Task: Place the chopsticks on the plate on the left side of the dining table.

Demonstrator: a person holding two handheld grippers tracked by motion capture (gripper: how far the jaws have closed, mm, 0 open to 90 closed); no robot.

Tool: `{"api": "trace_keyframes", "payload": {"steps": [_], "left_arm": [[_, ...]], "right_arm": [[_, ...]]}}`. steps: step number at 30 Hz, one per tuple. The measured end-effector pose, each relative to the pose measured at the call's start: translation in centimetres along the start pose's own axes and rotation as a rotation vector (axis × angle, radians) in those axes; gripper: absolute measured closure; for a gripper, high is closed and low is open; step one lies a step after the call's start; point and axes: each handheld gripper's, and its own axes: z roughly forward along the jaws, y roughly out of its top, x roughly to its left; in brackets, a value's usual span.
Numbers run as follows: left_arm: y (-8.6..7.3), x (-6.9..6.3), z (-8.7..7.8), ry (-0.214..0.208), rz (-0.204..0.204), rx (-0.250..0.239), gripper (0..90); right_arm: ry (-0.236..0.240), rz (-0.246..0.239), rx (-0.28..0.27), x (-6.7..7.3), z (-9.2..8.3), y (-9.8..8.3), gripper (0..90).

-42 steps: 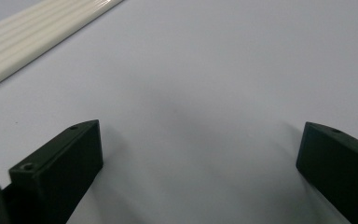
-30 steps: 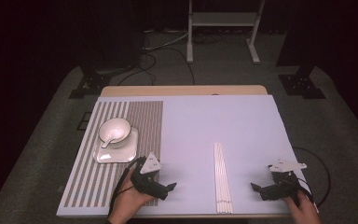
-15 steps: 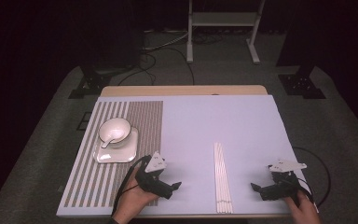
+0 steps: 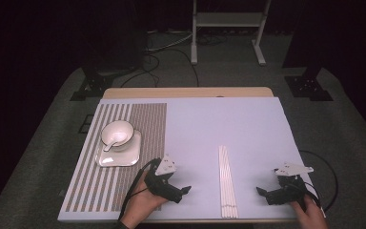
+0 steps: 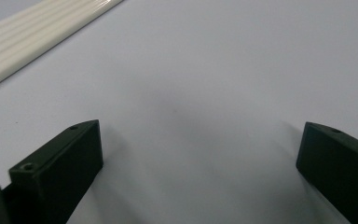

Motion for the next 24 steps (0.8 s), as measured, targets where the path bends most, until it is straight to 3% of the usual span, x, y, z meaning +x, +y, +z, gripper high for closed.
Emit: {"api": "trace_keyframes", "payload": {"steps": [24], "left_arm": [[1.3,-1.8,2.5,-0.039,0.029,0.011,0.0]], "right_arm": [[0.0,0.002,0.0,0.0,0.0,0.0,0.0]]}}
